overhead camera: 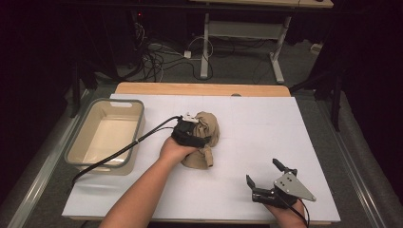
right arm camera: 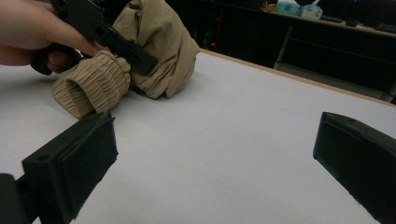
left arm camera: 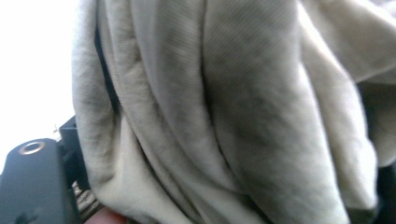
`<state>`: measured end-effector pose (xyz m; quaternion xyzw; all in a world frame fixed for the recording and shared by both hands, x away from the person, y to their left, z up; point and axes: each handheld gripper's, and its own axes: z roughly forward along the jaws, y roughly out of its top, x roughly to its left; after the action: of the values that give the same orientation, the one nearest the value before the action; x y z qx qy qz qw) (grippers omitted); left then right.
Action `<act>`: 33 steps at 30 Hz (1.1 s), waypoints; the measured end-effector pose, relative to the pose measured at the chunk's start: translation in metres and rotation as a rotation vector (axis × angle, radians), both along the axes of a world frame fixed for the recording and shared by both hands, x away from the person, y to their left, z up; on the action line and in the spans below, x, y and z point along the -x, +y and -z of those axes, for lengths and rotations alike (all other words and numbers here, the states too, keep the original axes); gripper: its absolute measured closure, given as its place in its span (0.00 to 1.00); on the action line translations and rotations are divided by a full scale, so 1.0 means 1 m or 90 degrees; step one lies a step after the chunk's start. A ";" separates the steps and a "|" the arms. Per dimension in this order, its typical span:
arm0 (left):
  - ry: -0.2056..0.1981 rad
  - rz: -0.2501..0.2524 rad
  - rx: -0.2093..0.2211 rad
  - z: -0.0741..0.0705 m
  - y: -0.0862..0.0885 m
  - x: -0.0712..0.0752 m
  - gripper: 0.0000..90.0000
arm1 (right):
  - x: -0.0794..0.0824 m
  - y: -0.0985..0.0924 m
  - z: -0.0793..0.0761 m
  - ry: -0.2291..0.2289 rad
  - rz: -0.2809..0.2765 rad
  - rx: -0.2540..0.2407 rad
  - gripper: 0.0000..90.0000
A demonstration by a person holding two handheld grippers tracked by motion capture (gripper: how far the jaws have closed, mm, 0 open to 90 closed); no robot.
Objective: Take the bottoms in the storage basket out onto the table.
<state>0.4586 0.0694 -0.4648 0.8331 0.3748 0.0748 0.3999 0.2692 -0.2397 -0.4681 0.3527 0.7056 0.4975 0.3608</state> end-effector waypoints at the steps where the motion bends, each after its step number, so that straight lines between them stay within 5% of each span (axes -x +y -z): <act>1: -0.002 0.000 -0.002 0.000 0.000 0.000 0.17 | 0.000 0.000 0.000 0.001 0.000 0.000 0.01; 9: -0.004 0.004 0.007 0.001 0.000 -0.001 0.00 | 0.000 0.000 0.000 -0.001 0.001 0.000 0.01; 25: 0.001 0.002 0.013 -0.013 0.004 0.003 0.00 | 0.000 0.000 -0.001 0.000 0.001 -0.002 0.01; 33: -0.016 0.011 0.026 -0.024 0.009 0.014 0.00 | 0.000 -0.002 -0.002 -0.003 0.005 -0.004 0.01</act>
<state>0.4442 0.0786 -0.4411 0.8269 0.3643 0.0740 0.4220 0.2691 -0.2413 -0.4658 0.3556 0.7018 0.4991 0.3632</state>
